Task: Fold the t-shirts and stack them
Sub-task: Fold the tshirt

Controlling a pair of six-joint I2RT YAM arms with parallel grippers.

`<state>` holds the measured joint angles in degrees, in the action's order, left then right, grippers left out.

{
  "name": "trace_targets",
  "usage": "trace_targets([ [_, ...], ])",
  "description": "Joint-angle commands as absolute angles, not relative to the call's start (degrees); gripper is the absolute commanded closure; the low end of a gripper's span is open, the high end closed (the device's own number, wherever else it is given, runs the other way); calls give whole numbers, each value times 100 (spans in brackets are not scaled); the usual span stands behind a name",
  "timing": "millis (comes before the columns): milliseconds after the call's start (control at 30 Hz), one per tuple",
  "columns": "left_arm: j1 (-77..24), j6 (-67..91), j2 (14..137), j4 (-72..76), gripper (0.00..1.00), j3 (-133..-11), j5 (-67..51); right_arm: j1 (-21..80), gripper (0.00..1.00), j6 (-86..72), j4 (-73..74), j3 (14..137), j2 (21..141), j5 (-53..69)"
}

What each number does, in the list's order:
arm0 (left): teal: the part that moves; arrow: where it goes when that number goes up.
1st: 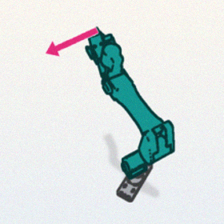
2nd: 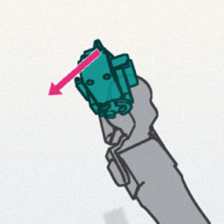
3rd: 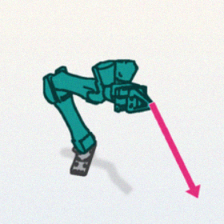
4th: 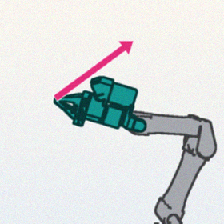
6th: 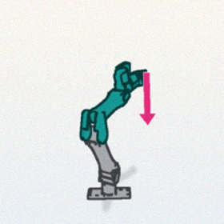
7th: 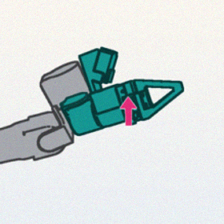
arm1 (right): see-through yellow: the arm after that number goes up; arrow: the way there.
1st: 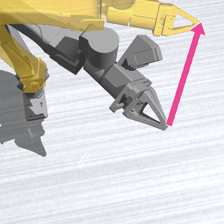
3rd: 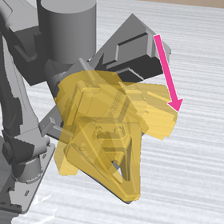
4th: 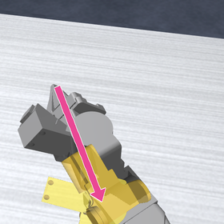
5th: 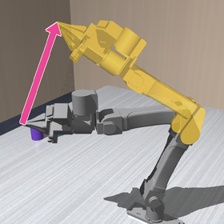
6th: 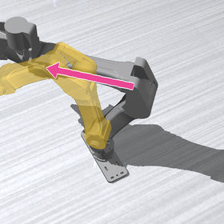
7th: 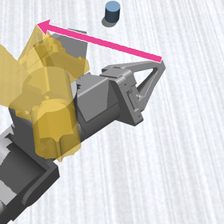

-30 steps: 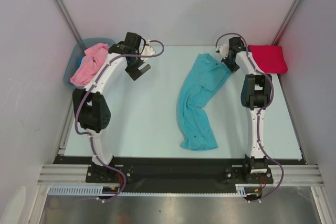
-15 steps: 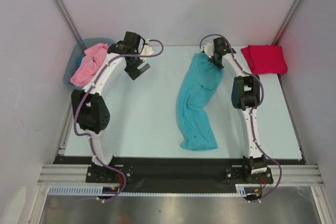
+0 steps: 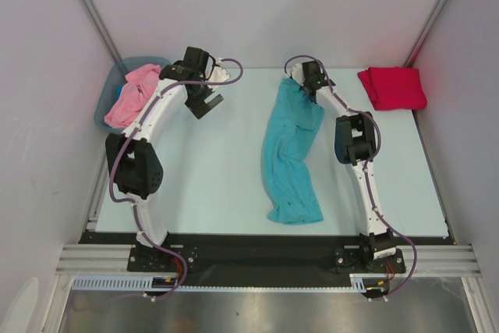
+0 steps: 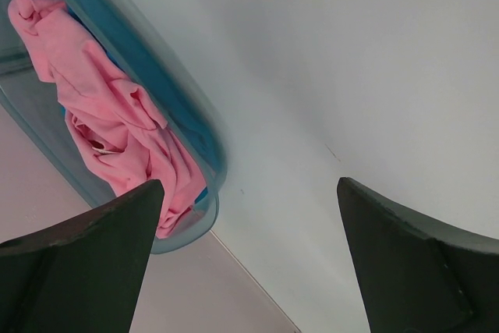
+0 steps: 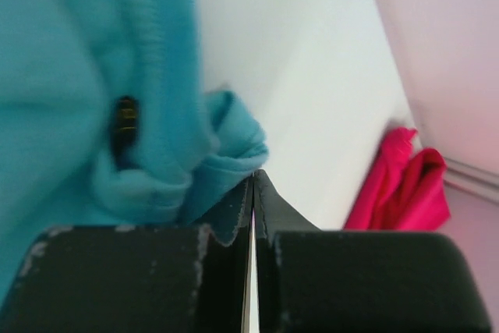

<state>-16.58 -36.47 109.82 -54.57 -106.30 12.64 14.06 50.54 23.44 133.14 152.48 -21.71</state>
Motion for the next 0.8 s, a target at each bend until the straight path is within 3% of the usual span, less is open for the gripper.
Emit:
trace_targets([
  [0,-1626,-3612,10679,-5449,0,-10688,1116,1231,100,5089,1346,13255,15074,-3136],
  [400,-1626,-3691,10732,-5256,0,-10653,1028,1160,100,5124,1510,13017,14626,-3314],
  [767,-1626,-3718,10836,-5177,0,-10635,949,1213,100,4219,4402,12726,13764,-1716],
])
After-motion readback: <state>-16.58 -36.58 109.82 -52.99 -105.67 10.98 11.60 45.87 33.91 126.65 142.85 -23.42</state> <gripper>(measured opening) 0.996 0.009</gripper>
